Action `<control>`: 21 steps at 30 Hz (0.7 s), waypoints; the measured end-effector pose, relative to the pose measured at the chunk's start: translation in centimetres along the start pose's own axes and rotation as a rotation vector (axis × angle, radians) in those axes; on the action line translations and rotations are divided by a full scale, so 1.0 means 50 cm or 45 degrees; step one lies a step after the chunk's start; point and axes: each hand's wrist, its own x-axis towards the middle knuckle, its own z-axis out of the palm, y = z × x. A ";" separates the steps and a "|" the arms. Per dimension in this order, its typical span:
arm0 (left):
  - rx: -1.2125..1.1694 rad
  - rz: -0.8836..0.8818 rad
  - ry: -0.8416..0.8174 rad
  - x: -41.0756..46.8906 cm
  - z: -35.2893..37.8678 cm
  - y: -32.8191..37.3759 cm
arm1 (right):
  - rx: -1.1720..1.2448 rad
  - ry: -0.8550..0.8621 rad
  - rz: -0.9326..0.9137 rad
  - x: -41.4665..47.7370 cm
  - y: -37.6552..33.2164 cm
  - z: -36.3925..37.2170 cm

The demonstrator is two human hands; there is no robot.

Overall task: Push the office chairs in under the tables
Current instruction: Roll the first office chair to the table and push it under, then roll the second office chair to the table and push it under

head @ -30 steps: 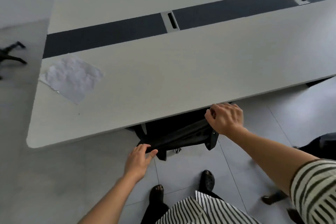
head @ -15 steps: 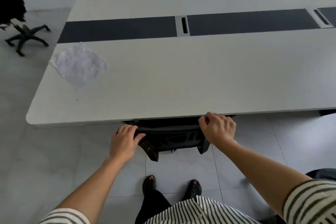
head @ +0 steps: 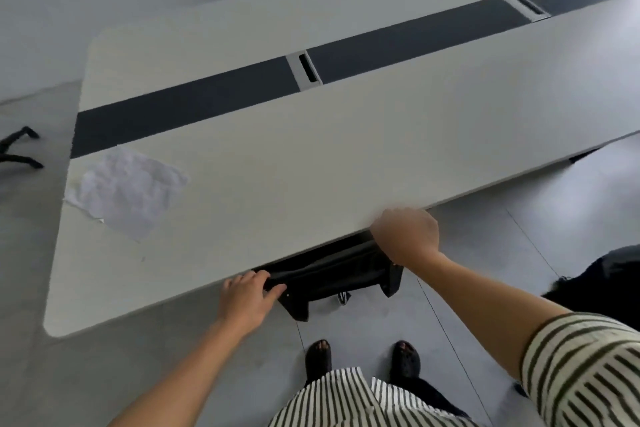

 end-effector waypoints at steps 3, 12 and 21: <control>-0.216 0.230 -0.035 0.002 -0.023 0.029 | 0.037 0.071 0.036 -0.017 0.011 0.002; -0.414 0.895 -0.043 -0.049 -0.067 0.254 | 0.550 -0.001 0.684 -0.329 0.143 -0.010; -0.287 1.219 -0.436 -0.171 0.053 0.504 | 0.730 0.158 1.281 -0.736 0.337 -0.017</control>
